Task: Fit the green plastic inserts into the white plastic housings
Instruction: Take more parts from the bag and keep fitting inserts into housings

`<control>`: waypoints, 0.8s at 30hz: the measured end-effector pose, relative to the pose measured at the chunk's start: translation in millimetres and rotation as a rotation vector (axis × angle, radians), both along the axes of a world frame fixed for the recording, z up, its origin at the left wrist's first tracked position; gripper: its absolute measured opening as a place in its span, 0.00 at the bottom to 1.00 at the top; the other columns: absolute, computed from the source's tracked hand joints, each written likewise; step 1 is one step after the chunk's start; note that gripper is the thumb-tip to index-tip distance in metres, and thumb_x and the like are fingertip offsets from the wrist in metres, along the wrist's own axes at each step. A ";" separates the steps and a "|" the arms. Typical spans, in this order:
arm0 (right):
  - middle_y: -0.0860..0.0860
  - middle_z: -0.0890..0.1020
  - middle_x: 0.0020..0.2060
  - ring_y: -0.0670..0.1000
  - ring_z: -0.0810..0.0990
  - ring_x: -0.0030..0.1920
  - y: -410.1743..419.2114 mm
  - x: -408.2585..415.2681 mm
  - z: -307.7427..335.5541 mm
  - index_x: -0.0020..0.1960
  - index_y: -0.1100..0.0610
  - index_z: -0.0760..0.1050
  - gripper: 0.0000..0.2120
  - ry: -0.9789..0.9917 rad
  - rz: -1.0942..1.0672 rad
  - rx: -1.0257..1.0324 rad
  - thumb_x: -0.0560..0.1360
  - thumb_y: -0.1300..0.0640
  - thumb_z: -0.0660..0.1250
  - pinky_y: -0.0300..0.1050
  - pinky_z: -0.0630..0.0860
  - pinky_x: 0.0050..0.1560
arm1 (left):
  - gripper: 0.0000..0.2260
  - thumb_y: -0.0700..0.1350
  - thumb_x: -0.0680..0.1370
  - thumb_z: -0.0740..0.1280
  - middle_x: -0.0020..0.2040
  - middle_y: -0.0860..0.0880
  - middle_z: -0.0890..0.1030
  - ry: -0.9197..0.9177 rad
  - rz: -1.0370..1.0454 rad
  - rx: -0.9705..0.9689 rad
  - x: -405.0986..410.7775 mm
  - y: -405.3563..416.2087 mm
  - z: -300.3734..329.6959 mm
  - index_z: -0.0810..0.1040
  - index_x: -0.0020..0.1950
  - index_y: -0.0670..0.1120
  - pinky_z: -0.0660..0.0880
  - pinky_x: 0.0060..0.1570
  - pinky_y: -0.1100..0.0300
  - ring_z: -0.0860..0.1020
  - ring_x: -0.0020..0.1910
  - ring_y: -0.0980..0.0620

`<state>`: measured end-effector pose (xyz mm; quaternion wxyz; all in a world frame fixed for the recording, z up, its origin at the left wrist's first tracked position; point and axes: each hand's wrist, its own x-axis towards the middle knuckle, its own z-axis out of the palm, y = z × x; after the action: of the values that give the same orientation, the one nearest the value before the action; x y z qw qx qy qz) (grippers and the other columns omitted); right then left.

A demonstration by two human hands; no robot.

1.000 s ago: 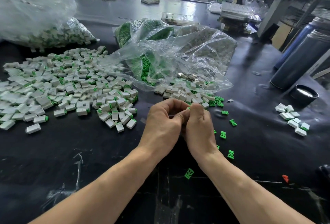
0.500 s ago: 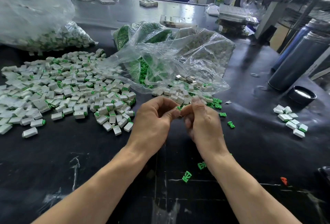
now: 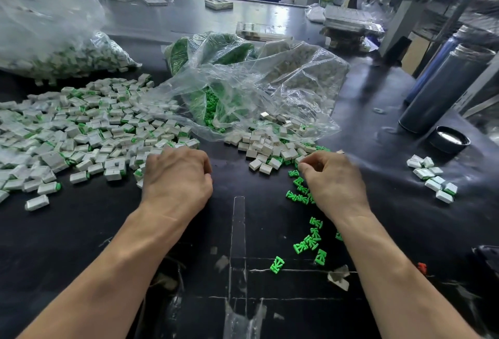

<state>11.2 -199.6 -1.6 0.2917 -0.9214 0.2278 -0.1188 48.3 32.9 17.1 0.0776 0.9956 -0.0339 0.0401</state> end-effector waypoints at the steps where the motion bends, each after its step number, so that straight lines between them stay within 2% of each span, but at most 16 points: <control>1: 0.45 0.86 0.49 0.54 0.83 0.53 2.1 0.4 -0.3 0.51 0.44 0.85 0.05 -0.003 0.014 -0.014 0.78 0.46 0.72 0.48 0.78 0.55 | 0.05 0.49 0.78 0.68 0.53 0.53 0.81 0.004 0.013 0.013 1.2 0.8 0.6 0.83 0.49 0.56 0.67 0.61 0.50 0.76 0.59 0.47; 4: 0.43 0.85 0.47 0.51 0.82 0.51 10.3 1.0 -2.6 0.50 0.44 0.85 0.04 -0.043 0.090 -0.037 0.77 0.47 0.73 0.45 0.74 0.51 | 0.06 0.48 0.78 0.68 0.54 0.52 0.79 0.021 0.050 0.073 4.2 3.4 2.4 0.83 0.51 0.57 0.67 0.60 0.50 0.74 0.59 0.46; 7: 0.43 0.82 0.50 0.50 0.80 0.54 16.1 4.5 -5.7 0.54 0.44 0.84 0.06 -0.067 0.163 -0.065 0.78 0.49 0.73 0.43 0.70 0.51 | 0.05 0.52 0.78 0.69 0.53 0.51 0.79 0.004 0.048 0.083 4.9 3.7 1.1 0.83 0.52 0.57 0.67 0.60 0.49 0.74 0.59 0.46; 12: 0.47 0.79 0.55 0.52 0.77 0.61 20.0 8.9 -5.2 0.61 0.45 0.82 0.11 -0.037 0.226 -0.128 0.79 0.49 0.72 0.47 0.73 0.60 | 0.03 0.53 0.79 0.70 0.50 0.52 0.78 -0.143 -0.110 -0.215 -1.9 -8.0 -9.0 0.82 0.51 0.55 0.65 0.59 0.50 0.75 0.57 0.48; 14: 0.48 0.80 0.55 0.54 0.78 0.60 17.3 8.8 -2.3 0.57 0.46 0.82 0.10 -0.020 0.177 -0.144 0.78 0.47 0.73 0.48 0.74 0.60 | 0.03 0.52 0.79 0.71 0.50 0.54 0.78 -0.139 -0.188 -0.289 -6.0 -15.1 -13.4 0.82 0.51 0.55 0.66 0.59 0.52 0.75 0.55 0.50; 18: 0.49 0.83 0.51 0.55 0.80 0.54 7.9 5.7 5.5 0.47 0.47 0.79 0.11 0.116 0.062 -0.199 0.75 0.41 0.74 0.47 0.71 0.50 | 0.03 0.53 0.79 0.70 0.50 0.56 0.77 -0.106 -0.264 -0.311 -10.9 -23.5 -22.0 0.81 0.51 0.56 0.60 0.56 0.58 0.73 0.55 0.52; 20: 0.50 0.83 0.52 0.55 0.81 0.56 8.3 4.6 6.2 0.46 0.46 0.79 0.09 0.178 0.063 -0.203 0.76 0.42 0.74 0.47 0.72 0.51 | 0.03 0.53 0.79 0.70 0.49 0.57 0.76 -0.118 -0.284 -0.338 -11.8 -25.0 -22.6 0.81 0.50 0.56 0.60 0.56 0.58 0.74 0.54 0.52; 24: 0.49 0.84 0.53 0.55 0.81 0.57 12.5 3.7 5.9 0.50 0.47 0.82 0.06 0.169 0.069 -0.208 0.78 0.46 0.71 0.49 0.75 0.56 | 0.01 0.52 0.79 0.70 0.50 0.57 0.77 -0.104 -0.321 -0.381 -14.8 -27.6 -24.2 0.81 0.49 0.56 0.64 0.60 0.56 0.73 0.54 0.53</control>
<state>14.9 -187.2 4.3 0.1782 -0.9606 0.2063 -0.0535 33.5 5.3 -7.1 0.2676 0.9414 -0.1873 0.0843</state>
